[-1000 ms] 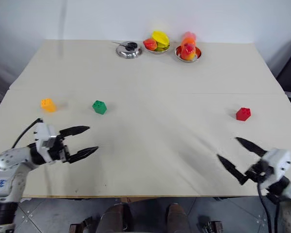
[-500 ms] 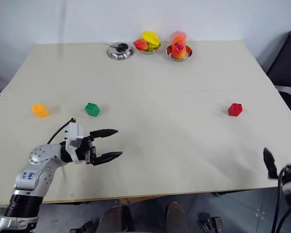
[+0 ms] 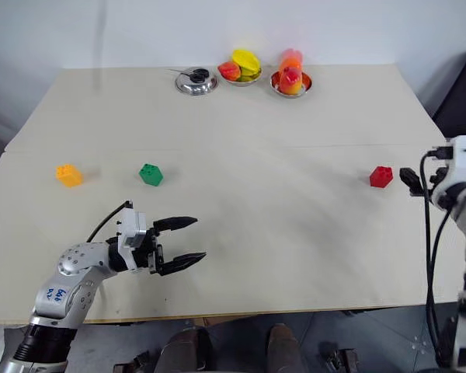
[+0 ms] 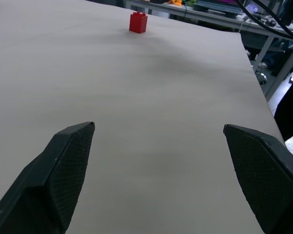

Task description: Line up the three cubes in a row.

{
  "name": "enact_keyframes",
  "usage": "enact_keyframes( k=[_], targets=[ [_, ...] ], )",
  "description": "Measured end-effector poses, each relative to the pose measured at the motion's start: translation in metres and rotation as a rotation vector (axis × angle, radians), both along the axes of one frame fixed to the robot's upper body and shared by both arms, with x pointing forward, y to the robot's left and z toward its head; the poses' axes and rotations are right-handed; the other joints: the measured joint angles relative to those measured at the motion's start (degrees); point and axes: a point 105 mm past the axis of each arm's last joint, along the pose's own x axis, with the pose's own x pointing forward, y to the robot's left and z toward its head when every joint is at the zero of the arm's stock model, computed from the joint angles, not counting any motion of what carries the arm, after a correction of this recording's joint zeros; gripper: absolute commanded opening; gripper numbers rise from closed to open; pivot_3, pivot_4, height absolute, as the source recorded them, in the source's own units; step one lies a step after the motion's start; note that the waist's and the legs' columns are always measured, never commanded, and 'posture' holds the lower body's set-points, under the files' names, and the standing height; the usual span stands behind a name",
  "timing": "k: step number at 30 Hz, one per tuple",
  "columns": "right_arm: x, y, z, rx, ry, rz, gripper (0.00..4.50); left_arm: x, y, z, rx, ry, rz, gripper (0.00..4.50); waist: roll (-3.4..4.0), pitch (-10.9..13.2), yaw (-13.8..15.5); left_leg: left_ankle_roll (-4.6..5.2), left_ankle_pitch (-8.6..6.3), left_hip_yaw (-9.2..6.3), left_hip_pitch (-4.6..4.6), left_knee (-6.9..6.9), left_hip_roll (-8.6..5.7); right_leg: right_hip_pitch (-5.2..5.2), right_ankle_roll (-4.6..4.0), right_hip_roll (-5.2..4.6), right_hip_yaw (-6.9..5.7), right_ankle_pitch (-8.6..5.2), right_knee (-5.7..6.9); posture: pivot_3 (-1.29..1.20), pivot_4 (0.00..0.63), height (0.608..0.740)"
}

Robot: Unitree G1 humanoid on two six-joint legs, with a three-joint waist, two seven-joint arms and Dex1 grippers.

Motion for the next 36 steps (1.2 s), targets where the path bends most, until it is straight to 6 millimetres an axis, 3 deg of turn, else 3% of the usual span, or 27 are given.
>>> enact_keyframes(
  k=[6,15,18,24,27,32,36],
  targets=[
    [0.022,0.017,-0.011,0.065,0.064,0.048,4.5,-0.001,0.0,-0.001,0.0,0.002,0.005,4.49,0.01,0.0,-0.1,0.0,0.0,0.03,-0.02,0.0,0.0,-0.03,0.0,-0.01,0.01,0.0,0.0,0.0,0.15,0.74],
    [0.035,0.027,-0.034,0.039,0.15,0.051,4.5,0.001,-0.001,0.001,0.001,-0.013,0.005,4.49,0.01,0.0,-0.1,0.0,0.0,0.04,-0.02,-0.01,0.0,-0.04,0.0,-0.01,0.0,0.0,0.0,0.0,0.15,0.74],
    [0.036,0.031,-0.046,0.047,0.177,0.055,3.63,0.002,-0.001,0.004,0.001,-0.027,0.002,4.5,0.03,0.0,-0.1,0.0,0.0,0.05,-0.03,-0.01,0.0,-0.05,0.0,-0.01,0.0,0.0,0.0,0.0,0.15,0.74],
    [0.039,0.033,-0.041,0.032,0.146,0.083,1.51,0.006,0.001,0.003,-0.001,-0.03,0.006,4.5,0.04,0.0,-0.1,0.0,0.0,0.06,-0.03,-0.03,0.0,-0.06,0.0,0.0,0.0,0.0,0.0,0.0,0.15,0.74],
    [0.04,0.04,-0.038,0.018,0.121,0.149,1.51,0.006,0.002,0.004,-0.001,-0.037,0.003,4.5,0.03,0.0,-0.1,-0.01,0.0,0.06,-0.03,-0.04,0.0,-0.06,0.0,0.0,0.0,0.0,-0.01,0.0,0.15,0.74],
    [0.036,0.075,-0.026,-0.031,0.072,0.449,1.51,0.005,0.005,0.003,0.007,-0.047,-0.004,4.5,0.04,0.0,-0.1,-0.01,0.01,0.06,-0.02,-0.07,0.01,-0.06,0.0,0.01,0.0,0.0,-0.01,0.0,0.15,0.74],
    [-0.014,0.172,-0.019,-0.245,0.024,1.225,1.51,0.003,0.025,-0.01,0.045,0.003,0.046,4.5,0.15,0.0,-0.7,-0.04,-0.01,0.05,0.0,-0.15,0.05,-0.09,0.0,0.07,-0.02,0.0,-0.04,0.0,0.15,0.74]
  ],
)
